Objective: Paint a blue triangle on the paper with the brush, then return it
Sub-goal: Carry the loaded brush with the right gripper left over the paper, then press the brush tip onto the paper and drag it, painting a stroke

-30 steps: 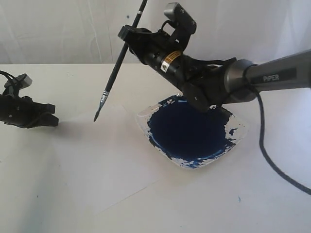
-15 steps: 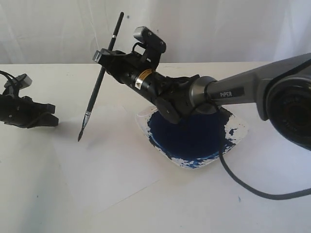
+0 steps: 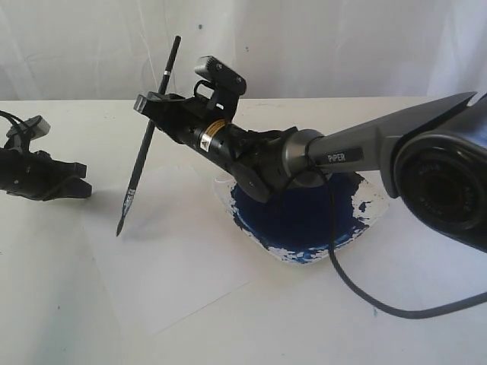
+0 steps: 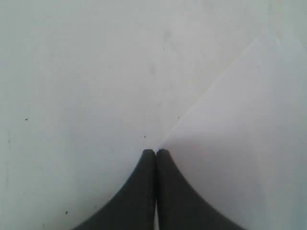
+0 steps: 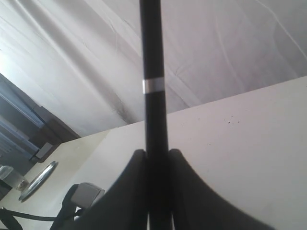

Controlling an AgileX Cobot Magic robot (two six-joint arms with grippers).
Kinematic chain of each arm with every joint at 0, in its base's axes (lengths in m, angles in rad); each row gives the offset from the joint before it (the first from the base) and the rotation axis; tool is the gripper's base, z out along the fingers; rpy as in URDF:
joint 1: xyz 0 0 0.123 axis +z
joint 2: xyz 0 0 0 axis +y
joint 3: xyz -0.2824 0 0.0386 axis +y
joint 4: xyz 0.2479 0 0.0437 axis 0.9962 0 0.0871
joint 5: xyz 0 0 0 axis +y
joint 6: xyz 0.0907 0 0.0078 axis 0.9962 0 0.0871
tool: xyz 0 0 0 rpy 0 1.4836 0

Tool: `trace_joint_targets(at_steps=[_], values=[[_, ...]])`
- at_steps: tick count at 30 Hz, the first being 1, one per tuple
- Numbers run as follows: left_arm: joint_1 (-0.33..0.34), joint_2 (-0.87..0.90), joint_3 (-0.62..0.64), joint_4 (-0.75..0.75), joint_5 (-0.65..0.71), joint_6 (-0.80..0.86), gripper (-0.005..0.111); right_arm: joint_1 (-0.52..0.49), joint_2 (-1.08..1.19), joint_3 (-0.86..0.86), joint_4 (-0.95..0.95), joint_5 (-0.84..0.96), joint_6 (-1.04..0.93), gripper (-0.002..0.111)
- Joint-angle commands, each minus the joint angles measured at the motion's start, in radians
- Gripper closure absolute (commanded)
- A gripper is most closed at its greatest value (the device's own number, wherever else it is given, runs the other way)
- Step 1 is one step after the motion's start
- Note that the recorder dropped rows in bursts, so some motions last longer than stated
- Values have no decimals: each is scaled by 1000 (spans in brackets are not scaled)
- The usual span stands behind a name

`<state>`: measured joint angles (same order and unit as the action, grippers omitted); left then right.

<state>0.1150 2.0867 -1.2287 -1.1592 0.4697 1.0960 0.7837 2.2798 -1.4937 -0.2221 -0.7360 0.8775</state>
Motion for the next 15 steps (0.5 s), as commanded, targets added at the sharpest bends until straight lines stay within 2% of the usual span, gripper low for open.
trace_joint_targets(at_steps=[1, 15], values=[[1, -3, 12, -7, 20, 3, 107, 3, -1, -9, 2, 16, 2, 108], [1, -3, 12, -14, 20, 3, 107, 7, 7, -9, 4, 31, 27, 108]])
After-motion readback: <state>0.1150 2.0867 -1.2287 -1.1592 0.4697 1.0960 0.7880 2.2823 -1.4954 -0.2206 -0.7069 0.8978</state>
